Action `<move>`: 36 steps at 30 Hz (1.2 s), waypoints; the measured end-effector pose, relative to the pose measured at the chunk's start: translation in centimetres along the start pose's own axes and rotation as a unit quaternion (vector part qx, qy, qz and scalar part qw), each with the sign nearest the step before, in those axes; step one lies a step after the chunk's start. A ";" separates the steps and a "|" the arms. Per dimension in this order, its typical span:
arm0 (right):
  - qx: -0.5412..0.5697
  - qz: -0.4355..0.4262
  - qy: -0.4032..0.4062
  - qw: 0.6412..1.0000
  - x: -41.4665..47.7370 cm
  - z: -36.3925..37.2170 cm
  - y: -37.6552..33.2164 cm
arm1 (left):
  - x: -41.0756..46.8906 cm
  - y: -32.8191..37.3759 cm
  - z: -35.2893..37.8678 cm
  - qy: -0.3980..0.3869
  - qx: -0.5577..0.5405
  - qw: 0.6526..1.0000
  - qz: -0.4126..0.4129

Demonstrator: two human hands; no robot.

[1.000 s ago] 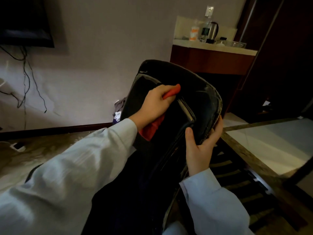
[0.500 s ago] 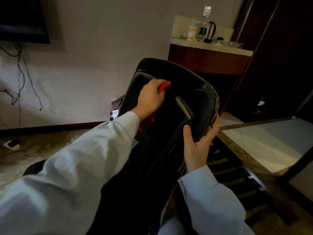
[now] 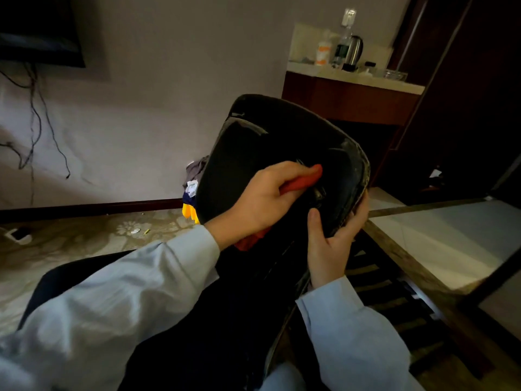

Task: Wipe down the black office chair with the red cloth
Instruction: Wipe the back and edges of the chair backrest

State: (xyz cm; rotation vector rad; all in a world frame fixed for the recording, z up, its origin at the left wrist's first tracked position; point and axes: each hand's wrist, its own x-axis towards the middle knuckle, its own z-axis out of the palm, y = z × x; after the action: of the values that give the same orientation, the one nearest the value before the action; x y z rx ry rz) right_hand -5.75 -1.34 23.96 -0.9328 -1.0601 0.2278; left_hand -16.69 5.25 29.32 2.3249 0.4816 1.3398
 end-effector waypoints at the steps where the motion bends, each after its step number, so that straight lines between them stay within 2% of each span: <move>1: 0.003 -0.001 -0.004 1.000 0.0 0.0 0.0 | -0.5 0.3 -0.2 -0.015 -0.009 0.999 0.027; 3: 0.009 -0.002 -0.007 1.000 0.0 -0.1 -0.1 | -1.2 0.8 -0.4 -0.024 -0.014 0.997 0.068; 5: 0.005 -0.002 -0.004 1.000 0.0 -0.1 -0.1 | -1.7 0.5 -0.6 0.002 -0.015 0.998 0.062; 10: -0.002 0.008 0.001 1.000 -0.1 -0.1 -0.1 | -1.0 -2.8 -1.3 0.120 0.038 0.990 -0.059; 13: 0.003 0.018 0.002 1.000 -0.2 0.0 -0.1 | 0.7 -3.9 -1.3 0.133 0.078 0.982 -0.106; 17: 0.010 0.006 -0.005 1.000 -0.2 -0.2 0.1 | 2.6 -4.0 -0.4 0.090 0.095 0.988 -0.086; 22: 0.002 -0.009 0.000 1.000 -0.2 0.0 0.1 | 1.1 -3.3 1.4 0.134 0.084 0.985 -0.064; 27: -0.003 -0.025 -0.001 1.000 -0.1 0.0 0.1 | -1.7 -1.1 2.5 0.127 0.072 0.989 -0.036; 33: 0.015 -0.008 -0.003 1.000 -0.2 0.0 -0.1 | -4.1 0.9 1.1 0.035 -0.039 0.998 0.017; 36: 0.013 -0.005 -0.006 1.000 -0.3 0.0 -0.1 | -3.4 0.1 0.4 0.100 -0.029 0.995 -0.003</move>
State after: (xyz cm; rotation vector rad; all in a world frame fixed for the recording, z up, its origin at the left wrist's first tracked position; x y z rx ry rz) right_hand -5.96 -1.54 23.84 -0.9037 -1.0694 0.2392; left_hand -17.96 3.40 26.70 2.1510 0.5025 1.5707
